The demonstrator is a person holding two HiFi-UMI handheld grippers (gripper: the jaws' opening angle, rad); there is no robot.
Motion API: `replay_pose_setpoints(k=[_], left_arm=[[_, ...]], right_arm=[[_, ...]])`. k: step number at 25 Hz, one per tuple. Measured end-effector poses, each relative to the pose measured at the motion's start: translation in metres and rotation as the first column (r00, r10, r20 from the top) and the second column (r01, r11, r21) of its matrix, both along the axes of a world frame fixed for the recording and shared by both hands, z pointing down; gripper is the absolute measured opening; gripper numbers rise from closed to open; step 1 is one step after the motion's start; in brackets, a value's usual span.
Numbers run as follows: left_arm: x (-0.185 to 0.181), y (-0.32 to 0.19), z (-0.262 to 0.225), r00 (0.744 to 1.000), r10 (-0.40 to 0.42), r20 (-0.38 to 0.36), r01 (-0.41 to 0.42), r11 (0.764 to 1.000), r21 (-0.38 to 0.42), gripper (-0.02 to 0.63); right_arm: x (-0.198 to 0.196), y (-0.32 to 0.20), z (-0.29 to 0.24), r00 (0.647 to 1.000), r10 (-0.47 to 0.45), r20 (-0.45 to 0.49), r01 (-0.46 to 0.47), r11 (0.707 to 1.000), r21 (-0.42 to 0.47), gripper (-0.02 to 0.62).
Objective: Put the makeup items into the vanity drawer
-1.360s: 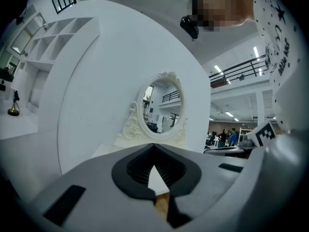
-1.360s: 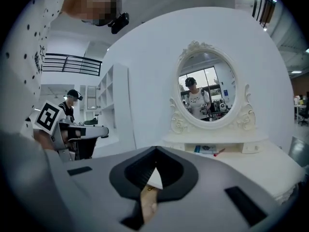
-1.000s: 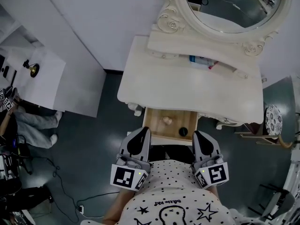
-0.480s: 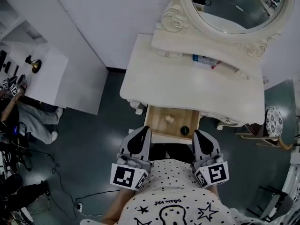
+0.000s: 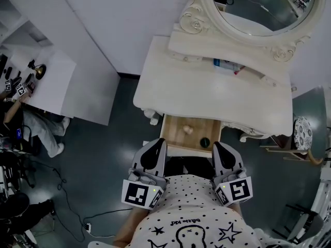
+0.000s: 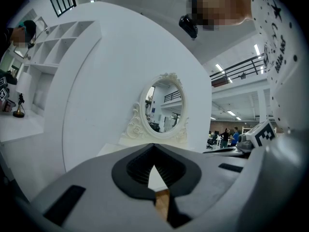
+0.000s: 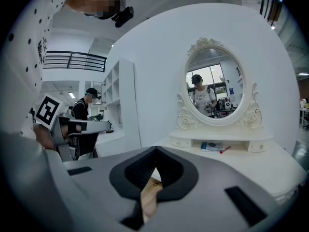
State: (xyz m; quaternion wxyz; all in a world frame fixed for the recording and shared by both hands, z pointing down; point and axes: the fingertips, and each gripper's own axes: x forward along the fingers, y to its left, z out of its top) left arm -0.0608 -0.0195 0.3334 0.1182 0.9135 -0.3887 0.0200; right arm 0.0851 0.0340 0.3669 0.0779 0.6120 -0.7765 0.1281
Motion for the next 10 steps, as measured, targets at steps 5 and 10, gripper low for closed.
replay_pose_setpoints(k=[5, 10], left_arm=[[0.0001, 0.0003, 0.0016, 1.0, 0.003, 0.0, -0.003, 1.0, -0.003, -0.004], [-0.0021, -0.001, 0.0014, 1.0, 0.001, -0.001, -0.001, 1.0, -0.004, -0.005]], right_arm=[[0.0006, 0.0007, 0.0017, 1.0, 0.007, 0.006, -0.007, 1.0, -0.005, 0.008], [-0.0008, -0.0005, 0.0021, 1.0, 0.007, 0.006, -0.007, 1.0, -0.008, 0.008]])
